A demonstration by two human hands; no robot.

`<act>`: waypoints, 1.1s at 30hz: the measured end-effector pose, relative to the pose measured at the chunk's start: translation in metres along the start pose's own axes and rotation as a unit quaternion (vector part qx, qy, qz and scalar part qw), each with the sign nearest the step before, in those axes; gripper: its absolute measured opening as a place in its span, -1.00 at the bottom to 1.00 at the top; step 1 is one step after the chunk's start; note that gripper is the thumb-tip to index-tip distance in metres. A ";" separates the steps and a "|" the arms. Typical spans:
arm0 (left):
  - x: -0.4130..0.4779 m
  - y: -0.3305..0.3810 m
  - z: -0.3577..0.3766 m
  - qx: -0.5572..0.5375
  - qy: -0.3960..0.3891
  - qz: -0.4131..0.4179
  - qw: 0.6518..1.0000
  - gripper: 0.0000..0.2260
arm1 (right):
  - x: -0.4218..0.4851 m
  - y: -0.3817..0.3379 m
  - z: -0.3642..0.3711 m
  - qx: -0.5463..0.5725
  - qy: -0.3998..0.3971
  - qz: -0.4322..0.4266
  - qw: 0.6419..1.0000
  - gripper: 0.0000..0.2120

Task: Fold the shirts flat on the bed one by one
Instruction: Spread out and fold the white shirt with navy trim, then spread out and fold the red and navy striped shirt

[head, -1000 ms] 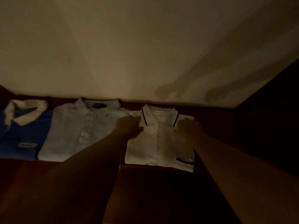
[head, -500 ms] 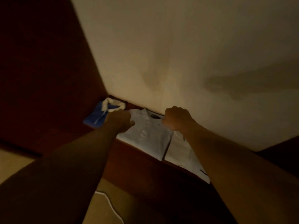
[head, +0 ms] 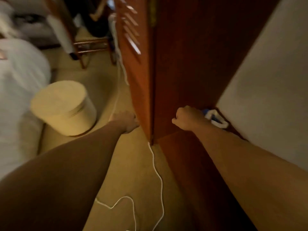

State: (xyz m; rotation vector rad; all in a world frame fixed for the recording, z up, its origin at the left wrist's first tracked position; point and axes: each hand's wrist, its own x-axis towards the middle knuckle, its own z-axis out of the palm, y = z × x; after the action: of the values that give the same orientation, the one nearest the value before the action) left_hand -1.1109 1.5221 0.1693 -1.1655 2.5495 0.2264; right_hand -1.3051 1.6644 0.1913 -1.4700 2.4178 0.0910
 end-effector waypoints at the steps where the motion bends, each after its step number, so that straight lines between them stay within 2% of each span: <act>1: -0.008 -0.029 0.002 -0.008 0.001 -0.020 1.000 -0.65 | 0.010 -0.030 -0.003 -0.009 0.000 -0.024 1.000 -0.70; 8: -0.082 -0.218 0.030 -0.080 0.012 -0.175 0.981 -0.67 | 0.053 -0.239 0.006 -0.062 -0.012 -0.173 0.983 -0.66; 16: -0.200 -0.406 0.075 -0.150 0.004 -0.337 0.930 -0.66 | 0.055 -0.470 0.027 -0.110 -0.046 -0.322 0.939 -0.74; 19: -0.247 -0.464 0.083 -0.151 0.005 -0.391 0.908 -0.62 | 0.051 -0.553 0.032 -0.129 -0.056 -0.362 0.921 -0.68; 22: -0.298 -0.516 0.090 -0.158 0.010 -0.446 0.881 -0.66 | 0.043 -0.631 0.033 -0.156 -0.043 -0.405 0.900 -0.63; 26: -0.356 -0.568 0.101 -0.169 0.014 -0.516 0.839 -0.70 | 0.028 -0.719 0.043 -0.176 -0.046 -0.463 0.867 -0.71; 29: -0.376 -0.592 0.106 -0.171 0.005 -0.548 0.819 -0.72 | 0.018 -0.769 0.049 -0.193 -0.048 -0.497 0.844 -0.72; 33: -0.379 -0.626 0.098 -0.169 0.000 -0.574 0.801 -0.72 | 0.024 -0.821 0.048 -0.207 -0.061 -0.525 0.824 -0.62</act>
State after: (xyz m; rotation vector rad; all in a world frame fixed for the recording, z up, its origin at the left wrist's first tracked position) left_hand -0.3826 1.4082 0.2082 -2.5567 1.3780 0.3555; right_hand -0.5855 1.2673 0.2251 -2.6625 1.2189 0.4485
